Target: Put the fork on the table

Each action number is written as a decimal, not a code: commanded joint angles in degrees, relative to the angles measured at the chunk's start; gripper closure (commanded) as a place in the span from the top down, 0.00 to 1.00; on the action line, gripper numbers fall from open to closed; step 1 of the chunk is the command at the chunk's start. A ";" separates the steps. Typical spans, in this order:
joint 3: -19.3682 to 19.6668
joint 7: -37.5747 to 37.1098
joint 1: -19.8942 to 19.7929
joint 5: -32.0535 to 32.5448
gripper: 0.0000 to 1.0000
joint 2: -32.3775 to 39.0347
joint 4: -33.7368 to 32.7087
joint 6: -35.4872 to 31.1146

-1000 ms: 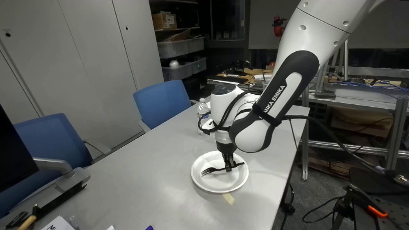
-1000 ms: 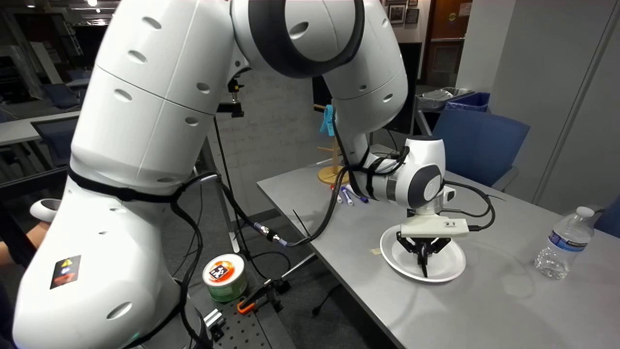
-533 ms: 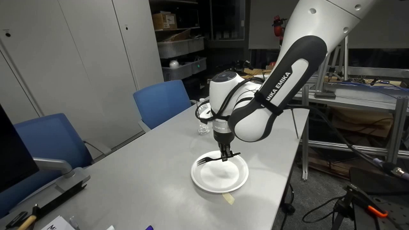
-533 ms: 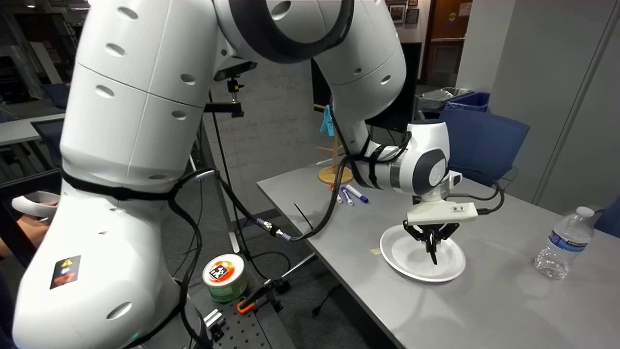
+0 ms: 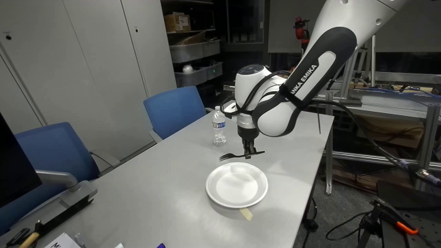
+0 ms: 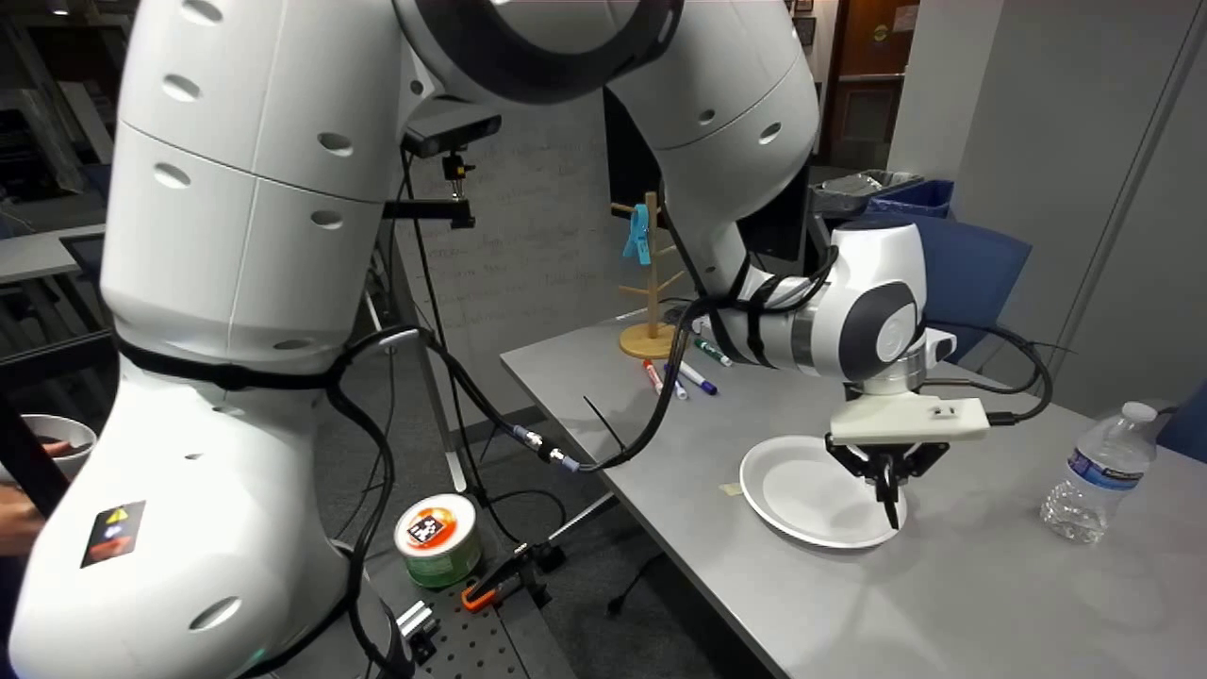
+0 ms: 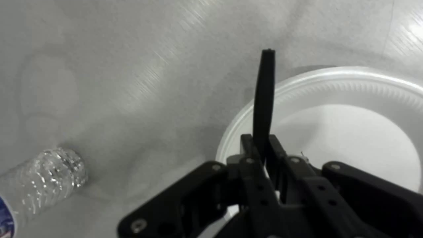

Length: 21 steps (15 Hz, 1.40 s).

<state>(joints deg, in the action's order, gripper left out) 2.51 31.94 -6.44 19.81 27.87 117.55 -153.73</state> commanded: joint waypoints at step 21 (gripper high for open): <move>8.36 -27.49 -0.43 -3.06 0.03 8.00 0.08 -8.69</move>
<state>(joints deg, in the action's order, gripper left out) 7.29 9.64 -10.21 17.29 33.57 118.80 -159.80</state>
